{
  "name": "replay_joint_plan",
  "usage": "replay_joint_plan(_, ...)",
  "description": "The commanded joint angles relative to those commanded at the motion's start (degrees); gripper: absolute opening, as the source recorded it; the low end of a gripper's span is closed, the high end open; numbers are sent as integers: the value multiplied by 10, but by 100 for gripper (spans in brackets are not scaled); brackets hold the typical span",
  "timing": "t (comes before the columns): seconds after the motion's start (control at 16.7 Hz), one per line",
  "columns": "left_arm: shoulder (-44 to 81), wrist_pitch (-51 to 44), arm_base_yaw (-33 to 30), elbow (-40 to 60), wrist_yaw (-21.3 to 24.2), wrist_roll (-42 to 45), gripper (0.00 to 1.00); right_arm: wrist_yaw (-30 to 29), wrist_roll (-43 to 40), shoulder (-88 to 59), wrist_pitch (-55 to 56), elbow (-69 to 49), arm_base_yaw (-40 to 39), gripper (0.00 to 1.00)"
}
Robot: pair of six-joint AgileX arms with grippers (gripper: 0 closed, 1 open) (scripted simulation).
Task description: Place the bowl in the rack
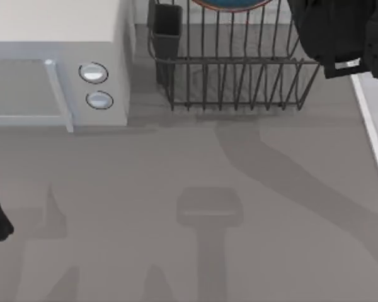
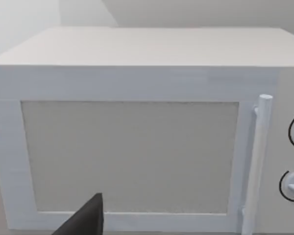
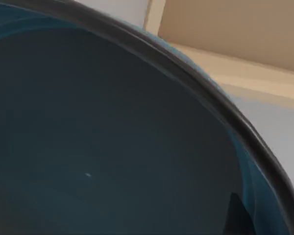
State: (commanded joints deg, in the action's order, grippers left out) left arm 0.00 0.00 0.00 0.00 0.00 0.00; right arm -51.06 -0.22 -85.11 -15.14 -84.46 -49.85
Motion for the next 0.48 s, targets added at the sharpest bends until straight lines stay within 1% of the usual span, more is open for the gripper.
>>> replay_joint_plan(0.12, 0, 0, 0, 0, 0, 0, 100, -46, 12, 12, 68, 10, -46, 0)
replay_joint_plan(0.24, 0, 0, 0, 0, 0, 0, 100, -79, 18, 20, 114, 17, -78, 0)
replay_joint_plan(0.36, 0, 0, 0, 0, 0, 0, 100, -96, 20, 25, 136, 20, -95, 0)
replay_joint_plan(0.48, 0, 0, 0, 0, 0, 0, 100, -98, 20, 25, 138, 21, -96, 0)
